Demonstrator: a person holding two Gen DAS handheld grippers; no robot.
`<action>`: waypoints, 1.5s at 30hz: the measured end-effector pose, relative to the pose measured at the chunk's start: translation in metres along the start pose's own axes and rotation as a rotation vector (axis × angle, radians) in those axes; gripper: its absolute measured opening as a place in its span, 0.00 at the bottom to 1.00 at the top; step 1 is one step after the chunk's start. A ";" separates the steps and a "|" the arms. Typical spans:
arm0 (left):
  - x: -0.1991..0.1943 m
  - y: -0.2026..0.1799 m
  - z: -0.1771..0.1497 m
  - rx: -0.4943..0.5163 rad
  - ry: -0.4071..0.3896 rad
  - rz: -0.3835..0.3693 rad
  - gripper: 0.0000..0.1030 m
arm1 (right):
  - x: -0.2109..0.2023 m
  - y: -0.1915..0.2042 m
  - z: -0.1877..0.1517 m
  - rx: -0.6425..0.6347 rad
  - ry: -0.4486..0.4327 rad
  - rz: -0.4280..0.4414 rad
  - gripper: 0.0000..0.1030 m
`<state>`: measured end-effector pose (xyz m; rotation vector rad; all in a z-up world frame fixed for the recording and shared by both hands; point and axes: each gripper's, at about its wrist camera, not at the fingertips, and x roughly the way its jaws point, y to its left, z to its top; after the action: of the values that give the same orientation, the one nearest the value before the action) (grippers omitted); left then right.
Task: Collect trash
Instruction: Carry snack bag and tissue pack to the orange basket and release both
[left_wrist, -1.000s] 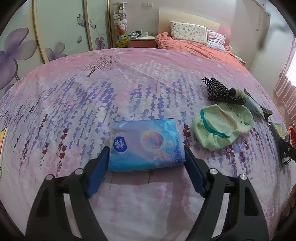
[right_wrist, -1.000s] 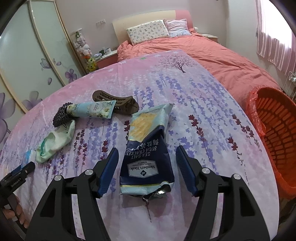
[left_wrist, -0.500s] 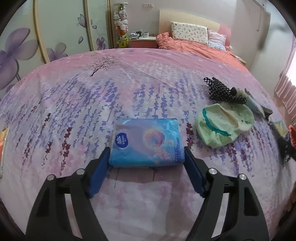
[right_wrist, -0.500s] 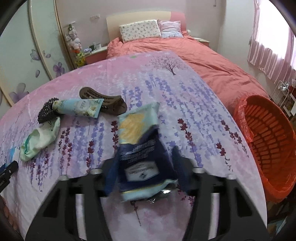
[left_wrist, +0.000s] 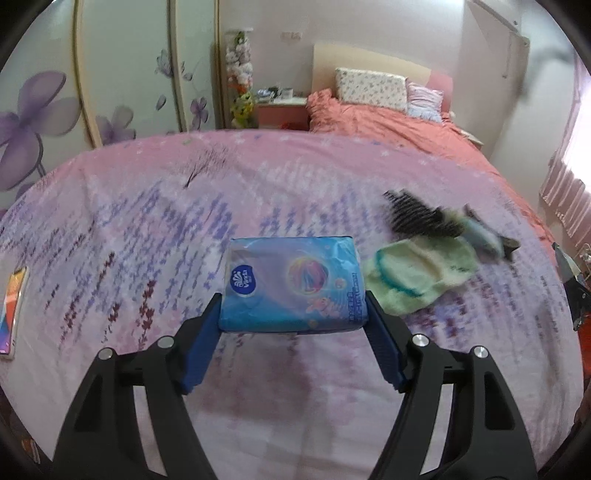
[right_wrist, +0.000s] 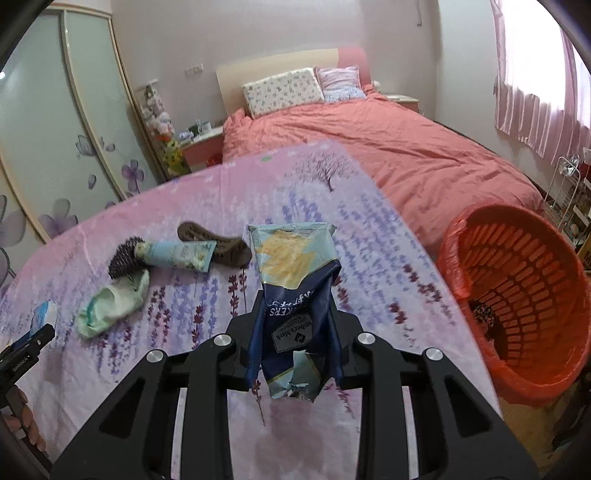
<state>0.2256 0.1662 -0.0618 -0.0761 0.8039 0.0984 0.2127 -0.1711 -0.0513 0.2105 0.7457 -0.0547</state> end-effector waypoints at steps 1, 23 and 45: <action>-0.005 -0.004 0.002 0.007 -0.010 -0.006 0.69 | -0.005 -0.002 0.002 0.000 -0.011 0.001 0.28; -0.095 -0.195 0.018 0.262 -0.143 -0.342 0.69 | -0.097 -0.077 0.015 0.051 -0.239 -0.055 0.28; -0.049 -0.451 -0.034 0.569 -0.039 -0.655 0.70 | -0.063 -0.224 0.020 0.306 -0.192 -0.108 0.29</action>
<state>0.2206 -0.2876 -0.0359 0.2018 0.7096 -0.7431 0.1519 -0.3956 -0.0330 0.4505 0.5543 -0.2889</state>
